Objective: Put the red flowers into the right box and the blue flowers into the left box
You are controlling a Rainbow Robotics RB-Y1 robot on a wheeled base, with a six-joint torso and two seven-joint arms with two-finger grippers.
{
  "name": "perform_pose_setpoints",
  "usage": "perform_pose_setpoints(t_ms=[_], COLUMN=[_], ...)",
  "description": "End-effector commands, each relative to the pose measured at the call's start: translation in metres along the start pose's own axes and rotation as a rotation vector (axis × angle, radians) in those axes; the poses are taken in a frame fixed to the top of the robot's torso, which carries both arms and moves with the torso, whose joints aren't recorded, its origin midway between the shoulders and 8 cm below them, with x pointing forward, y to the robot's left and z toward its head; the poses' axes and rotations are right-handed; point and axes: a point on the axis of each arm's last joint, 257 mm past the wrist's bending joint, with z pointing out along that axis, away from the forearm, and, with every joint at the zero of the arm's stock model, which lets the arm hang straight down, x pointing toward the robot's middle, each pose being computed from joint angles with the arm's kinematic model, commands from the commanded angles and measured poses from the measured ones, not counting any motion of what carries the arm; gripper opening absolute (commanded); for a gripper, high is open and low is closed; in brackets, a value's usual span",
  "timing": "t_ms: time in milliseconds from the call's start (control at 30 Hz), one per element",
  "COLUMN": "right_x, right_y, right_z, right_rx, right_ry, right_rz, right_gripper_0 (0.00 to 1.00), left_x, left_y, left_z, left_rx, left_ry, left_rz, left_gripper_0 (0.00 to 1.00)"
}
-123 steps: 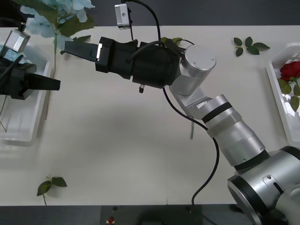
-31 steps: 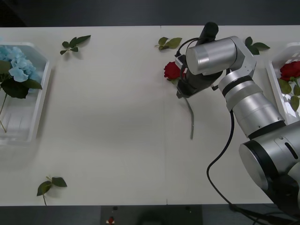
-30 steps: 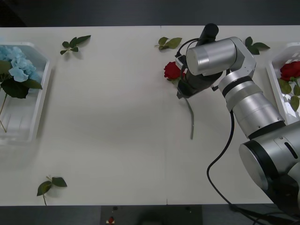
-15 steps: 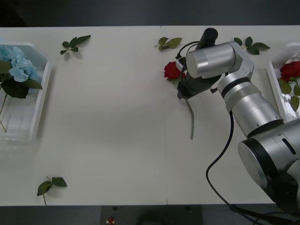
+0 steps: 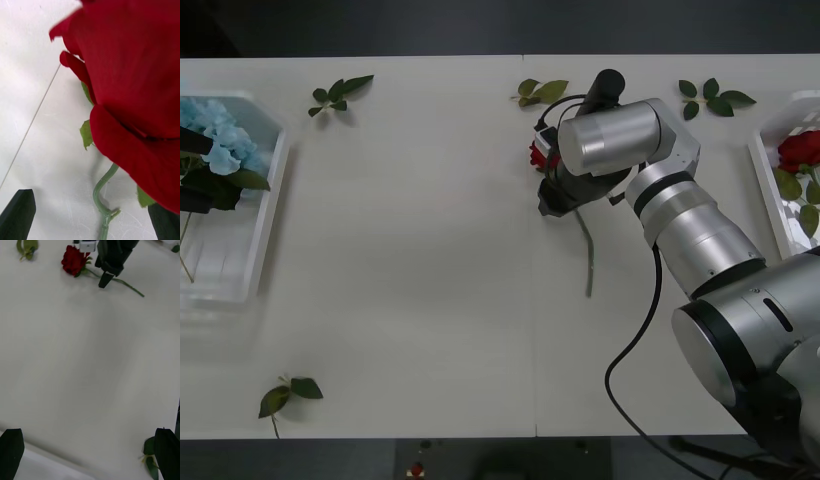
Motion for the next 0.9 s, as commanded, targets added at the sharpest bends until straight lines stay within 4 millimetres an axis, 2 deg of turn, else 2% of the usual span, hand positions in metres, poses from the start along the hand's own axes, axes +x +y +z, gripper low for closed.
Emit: perform_pose_setpoints(t_ms=[33,167,267,400,500,667,900], right_x=[-0.036,-0.036,-0.037,-0.037,-0.038,-0.038,-0.038], right_y=[0.009,0.011,0.011,0.012,0.012,0.012,0.012], right_z=[-0.015,-0.015,-0.015,-0.015,-0.015,-0.015,-0.012], right_rx=[-0.001,-0.006,-0.008,-0.009,-0.009,-0.010,-0.015], right_ry=[-0.057,-0.054,-0.058,-0.058,-0.061,-0.063,-0.070], right_rz=[0.014,0.017,0.019,0.018,0.019,0.018,0.021], right_gripper_0=[0.87,0.83,0.80,0.72,0.71,0.71,0.71], left_x=[-0.040,-0.066,-0.080,-0.097,-0.105,-0.113,-0.108], left_y=[-0.015,-0.040,-0.047,-0.048,-0.045,-0.032,-0.018], left_z=[0.013,0.041,0.056,0.074,0.083,0.086,0.079], left_rx=[0.041,0.143,0.179,0.186,0.175,0.126,0.072], left_ry=[-0.053,-0.130,-0.163,-0.179,-0.186,-0.197,-0.172], left_rz=[0.123,0.130,0.128,0.137,0.142,0.141,0.145], left_gripper_0=[1.00,1.00,1.00,1.00,1.00,1.00,1.00])
